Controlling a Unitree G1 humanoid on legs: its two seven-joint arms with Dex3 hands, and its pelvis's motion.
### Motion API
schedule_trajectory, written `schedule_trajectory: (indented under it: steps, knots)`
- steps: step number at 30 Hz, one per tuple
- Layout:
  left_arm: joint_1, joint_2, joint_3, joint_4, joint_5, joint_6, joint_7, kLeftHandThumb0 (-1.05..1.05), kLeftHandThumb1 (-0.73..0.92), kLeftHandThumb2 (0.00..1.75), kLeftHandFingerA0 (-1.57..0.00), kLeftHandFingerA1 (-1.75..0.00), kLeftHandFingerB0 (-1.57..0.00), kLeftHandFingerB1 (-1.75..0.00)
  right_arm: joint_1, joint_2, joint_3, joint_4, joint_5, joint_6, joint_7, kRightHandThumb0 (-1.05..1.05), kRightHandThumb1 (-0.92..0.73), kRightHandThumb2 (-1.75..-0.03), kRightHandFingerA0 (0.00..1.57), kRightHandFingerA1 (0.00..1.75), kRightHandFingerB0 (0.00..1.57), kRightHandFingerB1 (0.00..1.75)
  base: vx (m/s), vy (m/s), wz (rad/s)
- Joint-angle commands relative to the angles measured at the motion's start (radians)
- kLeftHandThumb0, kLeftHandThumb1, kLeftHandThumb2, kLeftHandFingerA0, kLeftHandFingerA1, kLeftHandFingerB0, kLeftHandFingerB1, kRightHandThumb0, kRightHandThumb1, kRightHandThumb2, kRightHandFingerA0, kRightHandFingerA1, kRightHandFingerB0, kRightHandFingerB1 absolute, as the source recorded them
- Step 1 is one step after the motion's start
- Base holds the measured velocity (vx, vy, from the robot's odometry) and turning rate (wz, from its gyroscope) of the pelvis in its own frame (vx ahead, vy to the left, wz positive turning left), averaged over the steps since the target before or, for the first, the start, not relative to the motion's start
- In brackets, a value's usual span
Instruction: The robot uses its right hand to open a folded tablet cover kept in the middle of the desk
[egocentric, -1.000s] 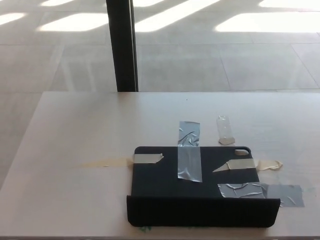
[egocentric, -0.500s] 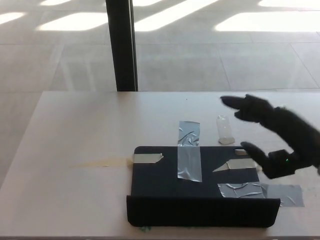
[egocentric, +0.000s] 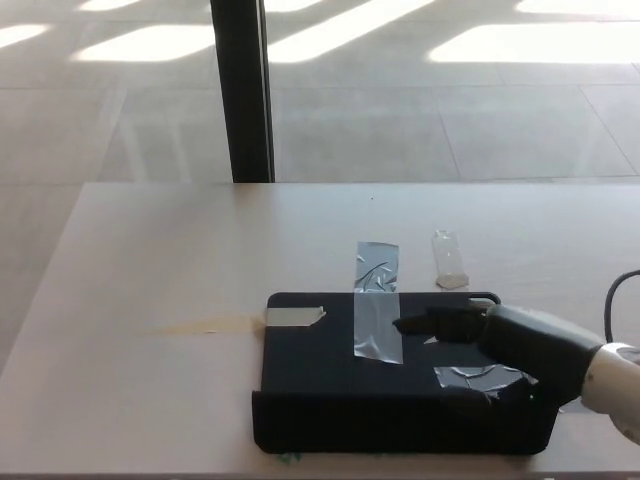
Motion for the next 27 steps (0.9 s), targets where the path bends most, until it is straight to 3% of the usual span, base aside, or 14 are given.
schedule_trajectory:
  steps: [1, 2, 4, 5, 12, 13, 14, 16, 17, 19, 20, 22, 26, 27]
  knots:
    - [0.005, 0.035, 0.008, 0.010, -0.025, -0.014, -0.014, -1.01, 0.60, 0.66, -0.46, -1.16, -0.26, -1.01, 0.009, -0.003, 0.062, 0.076, -0.164, -0.012, 0.006, -0.88, -0.83, -0.66, 0.08, 0.54, 0.23, 0.30, 0.00, 0.000, 0.00]
    - [0.002, 0.034, 0.010, 0.011, -0.027, -0.013, -0.014, -1.04, 0.43, 0.93, -0.60, -1.06, -0.36, -0.89, 0.013, 0.003, 0.078, 0.093, -0.183, -0.012, -0.001, -0.83, -0.80, -0.65, 0.11, 0.54, 0.29, 0.31, 0.00, 0.000, 0.00]
    - [0.000, 0.033, 0.011, 0.011, -0.027, -0.016, -0.014, -1.04, 0.45, 0.94, -0.60, -1.06, -0.36, -0.90, 0.028, 0.020, 0.106, 0.119, -0.215, -0.018, -0.024, -0.83, -0.80, -0.65, 0.12, 0.55, 0.30, 0.32, 0.00, 0.000, 0.00]
    - [-0.002, 0.034, 0.012, 0.008, -0.028, -0.016, -0.013, -1.02, 0.61, 0.66, -0.51, -1.18, -0.30, -1.06, 0.029, 0.026, 0.114, 0.120, -0.223, -0.014, -0.025, -0.81, -0.79, -0.65, 0.14, 0.55, 0.30, 0.31, 0.00, 0.000, 0.00]
    - [-0.017, 0.048, 0.005, 0.010, -0.021, -0.008, -0.015, -0.99, 0.62, 0.65, -0.49, -1.12, -0.32, -0.98, 0.173, 0.092, 0.075, -0.018, -0.218, 0.075, -0.073, -0.72, -0.79, -0.65, 0.17, 0.47, 0.29, 0.31, 0.00, 0.000, 0.00]
    - [-0.016, 0.048, 0.010, 0.010, -0.027, -0.009, -0.019, -1.04, 0.41, 0.95, -0.55, -1.04, -0.39, -0.92, 0.230, 0.101, 0.066, -0.060, -0.217, 0.070, -0.100, -0.69, -0.80, -0.64, 0.18, 0.46, 0.29, 0.31, 0.00, 0.000, 0.00]
    - [-0.015, 0.051, 0.006, 0.008, -0.023, -0.010, -0.018, -1.03, 0.59, 0.66, -0.45, -1.12, -0.37, -1.01, 0.258, 0.106, 0.061, -0.080, -0.221, 0.074, -0.108, -0.69, -0.80, -0.65, 0.19, 0.46, 0.29, 0.32, 0.00, 0.000, 0.00]
    - [-0.013, 0.055, 0.005, 0.009, -0.022, -0.016, -0.021, -1.05, 0.60, 0.66, -0.47, -1.19, -0.32, -1.07, 0.332, 0.102, 0.053, -0.141, -0.223, 0.078, -0.114, -0.68, -0.80, -0.64, 0.20, 0.47, 0.29, 0.33, 0.00, 0.000, 0.00]
    - [-0.012, 0.058, 0.002, 0.008, -0.018, -0.021, -0.017, -1.05, 0.42, 1.08, -0.54, -1.03, -0.26, -0.85, 0.372, 0.105, 0.047, -0.174, -0.213, 0.092, -0.112, -0.66, -0.79, -0.64, 0.20, 0.48, 0.29, 0.33, 0.00, 0.000, 0.00]
    - [-0.016, 0.061, 0.002, 0.007, -0.017, -0.015, -0.013, -1.05, 0.42, 1.08, -0.53, -1.03, -0.26, -0.84, 0.409, 0.105, 0.038, -0.198, -0.213, 0.084, -0.119, -0.65, -0.79, -0.63, 0.21, 0.47, 0.30, 0.33, 0.00, 0.000, 0.00]
    - [-0.018, 0.060, 0.004, 0.008, -0.019, -0.011, -0.012, -1.03, 0.59, 0.66, -0.46, -1.12, -0.36, -1.01, 0.437, 0.104, 0.030, -0.219, -0.204, 0.085, -0.117, -0.63, -0.79, -0.63, 0.21, 0.46, 0.31, 0.34, 0.00, 0.000, 0.00]
    - [-0.016, 0.062, 0.003, 0.008, -0.018, -0.013, -0.014, -1.04, 0.41, 0.94, -0.56, -1.05, -0.38, -0.91, 0.480, 0.105, 0.018, -0.247, -0.182, 0.084, -0.115, -0.62, -0.78, -0.63, 0.23, 0.46, 0.31, 0.33, 0.00, 0.000, 0.00]
    - [-0.016, 0.061, 0.012, 0.011, -0.027, -0.007, -0.019, -1.05, 0.42, 0.94, -0.57, -1.08, -0.40, -0.93, 0.591, 0.083, 0.008, -0.325, -0.157, 0.032, -0.132, -0.64, -0.79, -0.64, 0.27, 0.52, 0.32, 0.34, 0.00, 0.000, 0.00]
    - [-0.015, 0.062, 0.005, 0.009, -0.019, -0.015, -0.015, -1.02, 0.60, 0.67, -0.49, -1.21, -0.33, -1.07, 0.609, 0.081, 0.008, -0.343, -0.155, 0.037, -0.130, -0.64, -0.79, -0.64, 0.27, 0.51, 0.32, 0.34, 0.00, 0.000, 0.00]
